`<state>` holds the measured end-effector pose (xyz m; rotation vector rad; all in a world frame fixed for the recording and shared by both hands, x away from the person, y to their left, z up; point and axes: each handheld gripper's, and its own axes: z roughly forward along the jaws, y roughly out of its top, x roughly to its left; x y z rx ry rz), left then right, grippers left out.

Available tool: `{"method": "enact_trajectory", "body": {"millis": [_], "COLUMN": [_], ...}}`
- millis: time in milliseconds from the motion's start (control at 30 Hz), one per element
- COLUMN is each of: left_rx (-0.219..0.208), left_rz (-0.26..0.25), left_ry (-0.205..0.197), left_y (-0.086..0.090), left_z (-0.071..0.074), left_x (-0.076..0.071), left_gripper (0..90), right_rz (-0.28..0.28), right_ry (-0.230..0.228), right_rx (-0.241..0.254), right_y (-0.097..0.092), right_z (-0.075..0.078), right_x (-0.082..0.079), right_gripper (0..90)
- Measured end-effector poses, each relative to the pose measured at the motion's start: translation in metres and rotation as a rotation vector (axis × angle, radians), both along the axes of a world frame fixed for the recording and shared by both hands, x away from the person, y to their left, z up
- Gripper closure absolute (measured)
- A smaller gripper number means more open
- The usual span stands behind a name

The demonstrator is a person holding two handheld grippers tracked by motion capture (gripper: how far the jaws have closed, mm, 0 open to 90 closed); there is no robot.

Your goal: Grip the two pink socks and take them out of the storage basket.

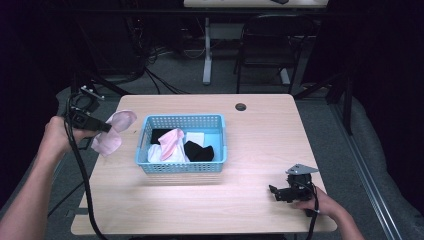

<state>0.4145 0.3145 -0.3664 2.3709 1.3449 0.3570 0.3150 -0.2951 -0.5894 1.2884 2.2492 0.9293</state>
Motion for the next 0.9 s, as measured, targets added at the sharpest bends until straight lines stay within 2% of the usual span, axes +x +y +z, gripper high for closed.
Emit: {"method": "enact_trajectory", "body": {"millis": [233, 400, 600, 767, 900], "left_rx": [0.006, 0.027, 0.021, 0.013, 0.023], "left_rz": [0.053, 0.079, 0.097, 0.127, 0.129], "left_ry": [0.028, 0.069, 0.114, 0.163, 0.204], "left_y": [0.016, 0.021, 0.023, 0.024, 0.021], "left_z": [-0.019, -0.038, -0.065, -0.092, -0.116], "left_x": [0.002, 0.005, 0.008, 0.012, 0.014], "left_gripper": [85.5, 85.5, 85.5, 85.4, 85.3], "right_rz": [0.000, 0.001, 0.001, 0.001, -0.001], "right_ry": [0.000, 0.001, 0.004, 0.003, 0.001], "right_rx": [0.001, 0.004, 0.007, 0.003, 0.004], "right_y": [0.000, 0.000, 0.000, 0.000, 0.000], "right_z": [0.000, 0.000, 0.000, 0.000, 0.000], "right_x": [0.000, 0.000, 0.000, 0.000, 0.000], "right_gripper": [0.0, 0.0, 0.0, 0.0, 0.0]}}
